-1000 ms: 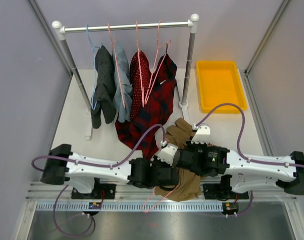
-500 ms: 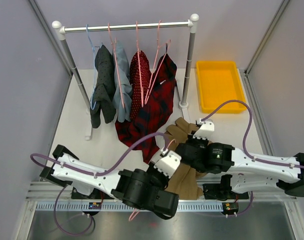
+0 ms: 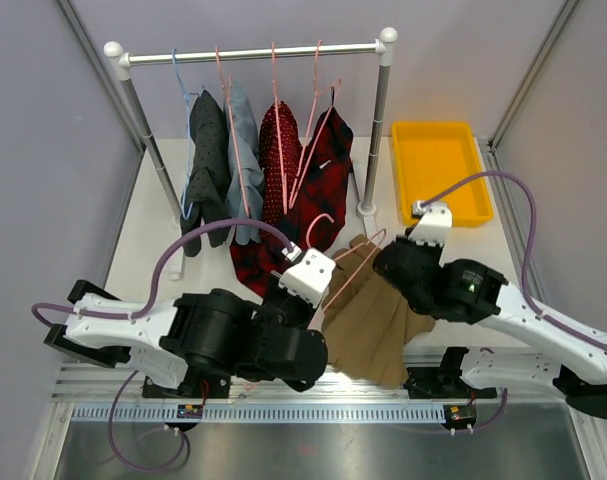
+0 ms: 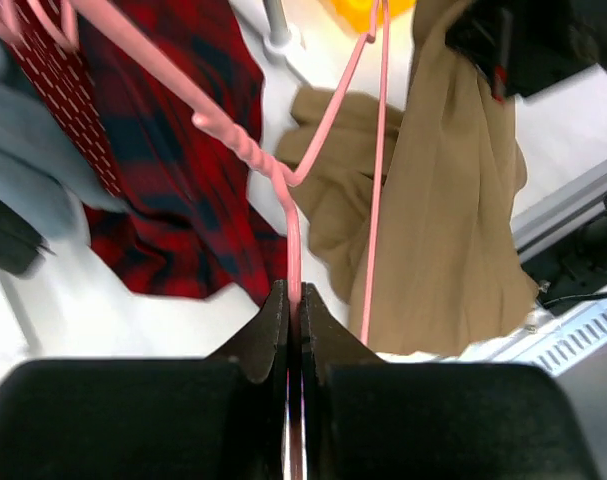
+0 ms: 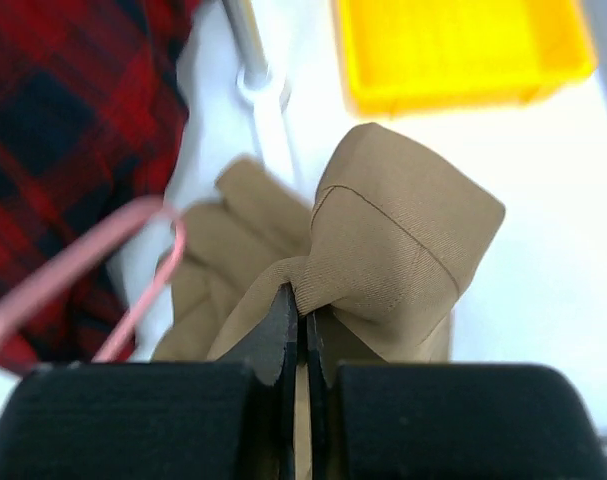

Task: Remove the skirt from the hanger

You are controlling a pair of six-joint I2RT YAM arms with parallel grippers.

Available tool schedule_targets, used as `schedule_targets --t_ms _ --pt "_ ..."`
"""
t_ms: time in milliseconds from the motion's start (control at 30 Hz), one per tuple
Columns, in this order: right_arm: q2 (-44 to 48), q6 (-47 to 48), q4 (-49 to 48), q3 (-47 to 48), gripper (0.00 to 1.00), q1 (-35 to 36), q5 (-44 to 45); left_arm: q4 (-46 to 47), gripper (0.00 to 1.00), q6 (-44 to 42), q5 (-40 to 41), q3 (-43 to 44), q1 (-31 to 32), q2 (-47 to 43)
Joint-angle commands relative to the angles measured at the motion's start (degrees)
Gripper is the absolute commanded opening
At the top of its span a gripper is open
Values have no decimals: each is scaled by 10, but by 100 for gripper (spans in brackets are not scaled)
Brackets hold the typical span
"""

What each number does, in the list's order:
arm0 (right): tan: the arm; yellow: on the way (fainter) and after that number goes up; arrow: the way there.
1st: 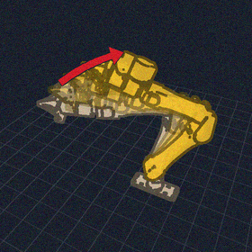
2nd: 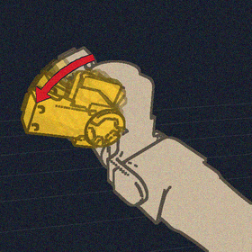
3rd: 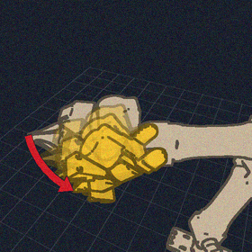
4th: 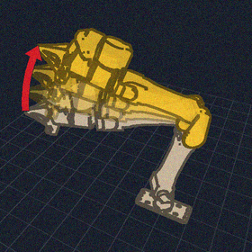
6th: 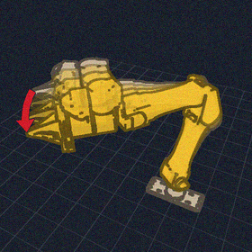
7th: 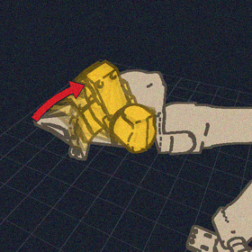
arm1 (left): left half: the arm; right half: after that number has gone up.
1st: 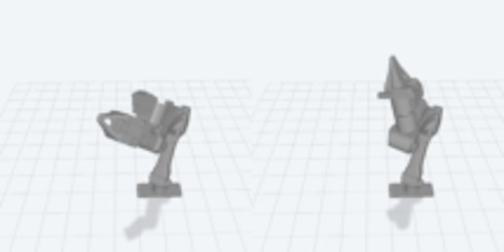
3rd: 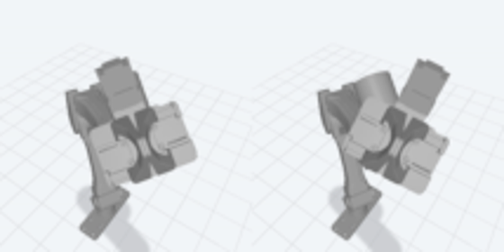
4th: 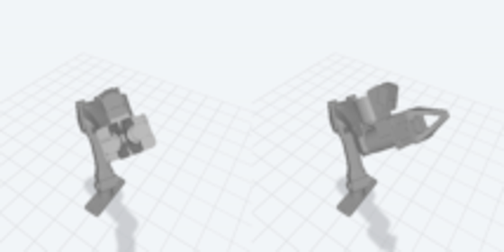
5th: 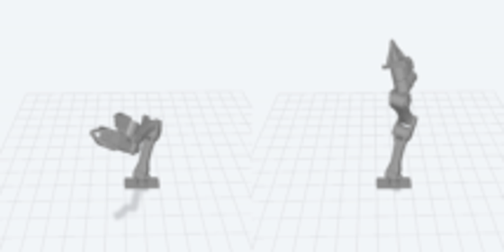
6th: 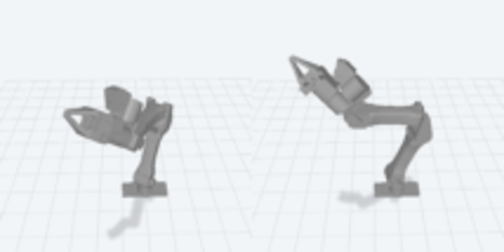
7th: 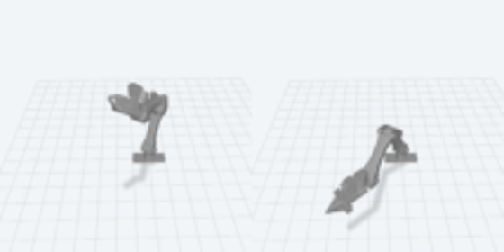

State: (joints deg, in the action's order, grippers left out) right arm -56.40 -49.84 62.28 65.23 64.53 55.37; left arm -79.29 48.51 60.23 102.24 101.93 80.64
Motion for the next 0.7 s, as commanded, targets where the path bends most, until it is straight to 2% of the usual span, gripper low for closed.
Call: schedule_targets --t_ms 0,67,133,167,233,267,333,400,567,667 --pt "-29 260 -128 120 0 -83 26 45 0 -174 45 64 -8 -10" --pt "-44 373 -202 188 0 -162 4 73 0 -242 44 106 -25 -7" --pt "-78 425 -234 243 0 -219 -34 104 0 -317 33 124 -59 -4" --pt "-96 459 -241 309 0 -273 -47 133 0 -338 29 139 -73 -2" --pt "-156 489 -247 377 0 -316 -80 159 0 -397 10 153 -115 1" --pt "-178 513 -249 446 0 -338 -93 190 0 -415 6 157 -129 0" --pt "-248 516 -241 521 0 -404 -140 222 0 -461 -23 163 -172 2" --pt "-325 503 -214 642 0 -463 -190 261 0 -481 -40 163 -211 8" --pt "-492 477 -175 905 0 -541 -266 310 0 -511 -68 160 -272 30" --pt "-536 428 -217 887 0 -597 -317 324 0 -504 -89 152 -304 36"
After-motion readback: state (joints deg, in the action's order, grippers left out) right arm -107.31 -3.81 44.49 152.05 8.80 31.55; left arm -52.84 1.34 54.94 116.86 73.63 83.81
